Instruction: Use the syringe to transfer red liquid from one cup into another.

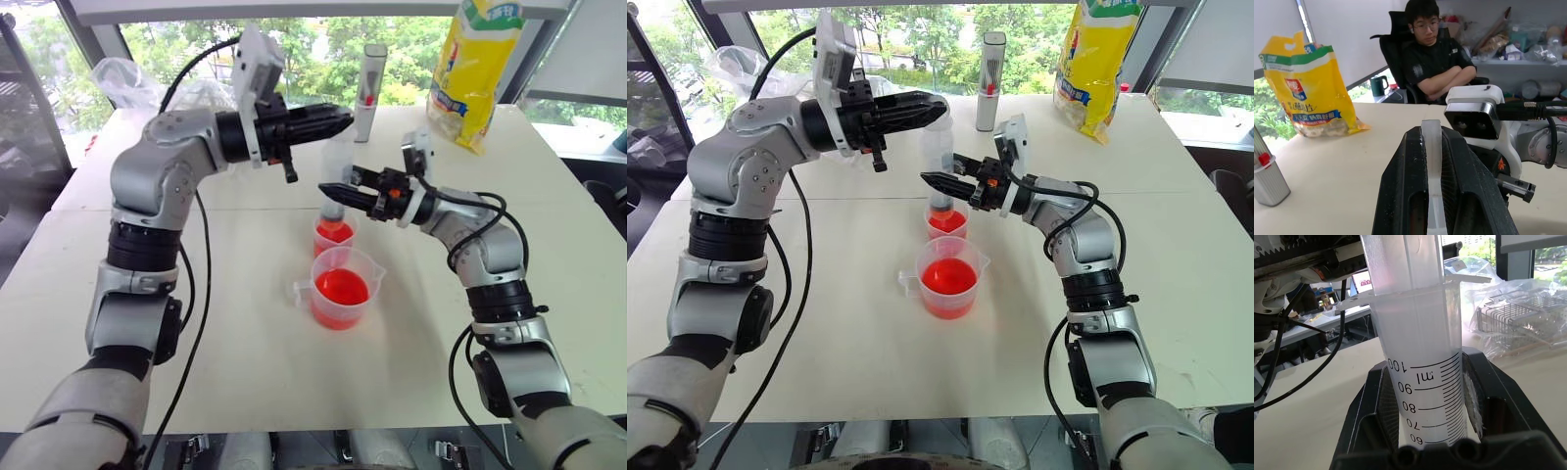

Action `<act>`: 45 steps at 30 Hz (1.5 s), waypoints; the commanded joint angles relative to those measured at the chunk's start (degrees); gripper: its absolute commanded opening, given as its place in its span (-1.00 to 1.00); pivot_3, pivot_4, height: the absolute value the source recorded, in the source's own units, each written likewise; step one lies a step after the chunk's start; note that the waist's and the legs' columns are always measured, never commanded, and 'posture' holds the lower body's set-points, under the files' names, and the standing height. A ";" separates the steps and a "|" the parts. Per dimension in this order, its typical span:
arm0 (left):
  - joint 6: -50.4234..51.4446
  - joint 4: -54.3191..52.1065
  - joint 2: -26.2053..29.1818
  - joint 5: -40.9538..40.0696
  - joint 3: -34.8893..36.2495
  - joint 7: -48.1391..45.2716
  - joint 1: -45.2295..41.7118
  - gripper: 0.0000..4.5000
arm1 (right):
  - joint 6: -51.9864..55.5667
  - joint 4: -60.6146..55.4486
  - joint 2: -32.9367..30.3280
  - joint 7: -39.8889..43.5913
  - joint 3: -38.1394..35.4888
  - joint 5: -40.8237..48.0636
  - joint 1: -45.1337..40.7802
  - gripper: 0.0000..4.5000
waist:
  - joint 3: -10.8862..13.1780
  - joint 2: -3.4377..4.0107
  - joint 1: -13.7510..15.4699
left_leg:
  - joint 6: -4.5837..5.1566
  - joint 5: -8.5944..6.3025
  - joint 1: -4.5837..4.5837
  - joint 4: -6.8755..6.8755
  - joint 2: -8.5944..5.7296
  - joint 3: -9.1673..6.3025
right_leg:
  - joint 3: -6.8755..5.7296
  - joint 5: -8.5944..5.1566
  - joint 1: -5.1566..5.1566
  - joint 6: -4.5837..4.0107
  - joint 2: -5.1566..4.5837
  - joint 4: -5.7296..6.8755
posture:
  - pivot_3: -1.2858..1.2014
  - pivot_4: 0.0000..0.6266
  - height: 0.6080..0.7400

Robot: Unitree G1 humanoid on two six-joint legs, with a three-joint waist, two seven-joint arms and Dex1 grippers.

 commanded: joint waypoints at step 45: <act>3.33 -4.26 1.60 -0.93 4.10 3.62 1.78 0.96 | 2.81 -6.88 -0.99 -0.90 -4.29 4.52 -6.22 -0.36 | -0.01 0.04 0.00 | 0.00 0.00 0.02 0.02 0.01 0.00 | 0.00 0.00 -0.03 0.00 0.01 0.08 | 0.03 -0.52 1.00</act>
